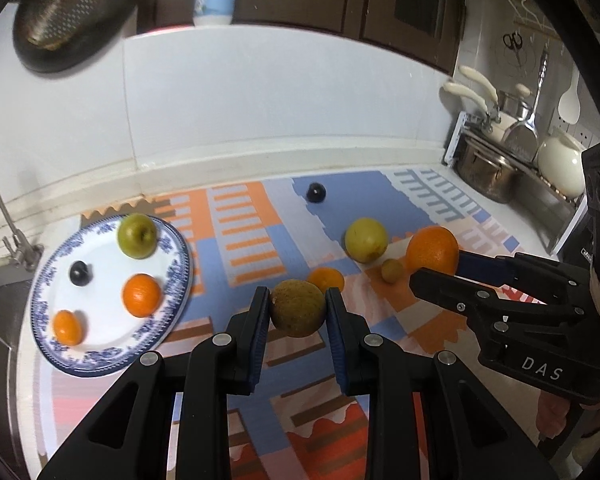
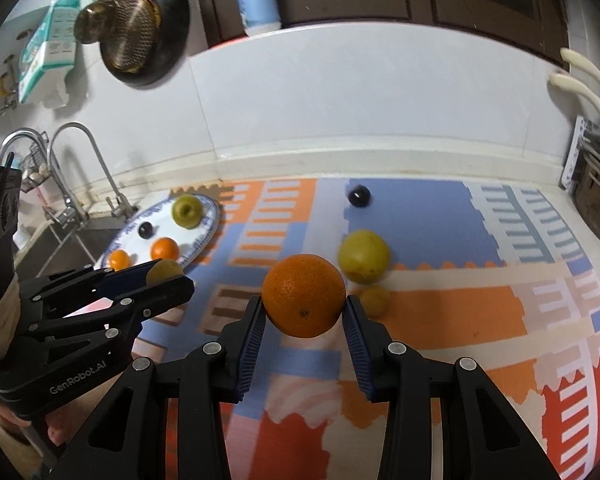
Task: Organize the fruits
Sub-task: 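Grasp the small brown fruit with the left gripper while the right gripper grasps an orange, then carry the brown fruit and orange over the plate and open both grippers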
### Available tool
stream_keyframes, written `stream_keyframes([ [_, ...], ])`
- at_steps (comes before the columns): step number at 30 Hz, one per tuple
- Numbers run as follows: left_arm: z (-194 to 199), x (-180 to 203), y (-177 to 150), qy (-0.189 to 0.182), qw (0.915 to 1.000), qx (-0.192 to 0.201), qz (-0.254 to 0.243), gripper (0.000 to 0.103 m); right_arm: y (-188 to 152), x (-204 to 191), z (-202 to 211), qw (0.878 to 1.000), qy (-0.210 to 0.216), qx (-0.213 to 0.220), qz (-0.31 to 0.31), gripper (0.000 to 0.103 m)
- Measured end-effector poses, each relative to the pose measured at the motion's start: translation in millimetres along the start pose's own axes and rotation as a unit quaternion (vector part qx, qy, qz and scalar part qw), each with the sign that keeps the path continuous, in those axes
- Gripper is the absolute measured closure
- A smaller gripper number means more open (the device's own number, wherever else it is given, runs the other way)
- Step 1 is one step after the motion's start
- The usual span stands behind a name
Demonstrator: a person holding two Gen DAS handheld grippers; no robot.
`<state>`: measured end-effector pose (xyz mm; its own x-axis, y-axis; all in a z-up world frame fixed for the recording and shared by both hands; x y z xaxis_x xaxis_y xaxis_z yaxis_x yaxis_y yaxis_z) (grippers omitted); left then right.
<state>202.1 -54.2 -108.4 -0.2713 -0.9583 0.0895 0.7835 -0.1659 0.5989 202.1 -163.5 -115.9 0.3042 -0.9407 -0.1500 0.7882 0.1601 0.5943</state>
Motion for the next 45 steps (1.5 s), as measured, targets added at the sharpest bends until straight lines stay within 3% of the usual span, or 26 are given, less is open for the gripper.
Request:
stream_keyframes([
  [23,85.7,-62.6,6.4,0.06,0.9939,0.084,0.039,0.075,34.6,-87.8,26.0,0.995,0.054,0.054,0.059,0.062],
  [45,100.3,-151.6,11.8,0.12,0.9833,0.095,0.099,0.075,79.8,-165.6,-7.4,0.986,0.104,0.052,0.117,0.062],
])
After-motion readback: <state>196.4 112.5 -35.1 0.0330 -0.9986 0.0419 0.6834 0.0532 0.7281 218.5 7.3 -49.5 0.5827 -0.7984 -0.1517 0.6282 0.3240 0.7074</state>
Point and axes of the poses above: each gripper's, at about its wrist camera, not at the fingertips, and z roughly against the way its jaws point, x to its right, y to its top, the point moved 10 cm from there along -z, roughly the way its jaws point, and after that the axes turned 12 degrees about -x, right-handed, at the moved point
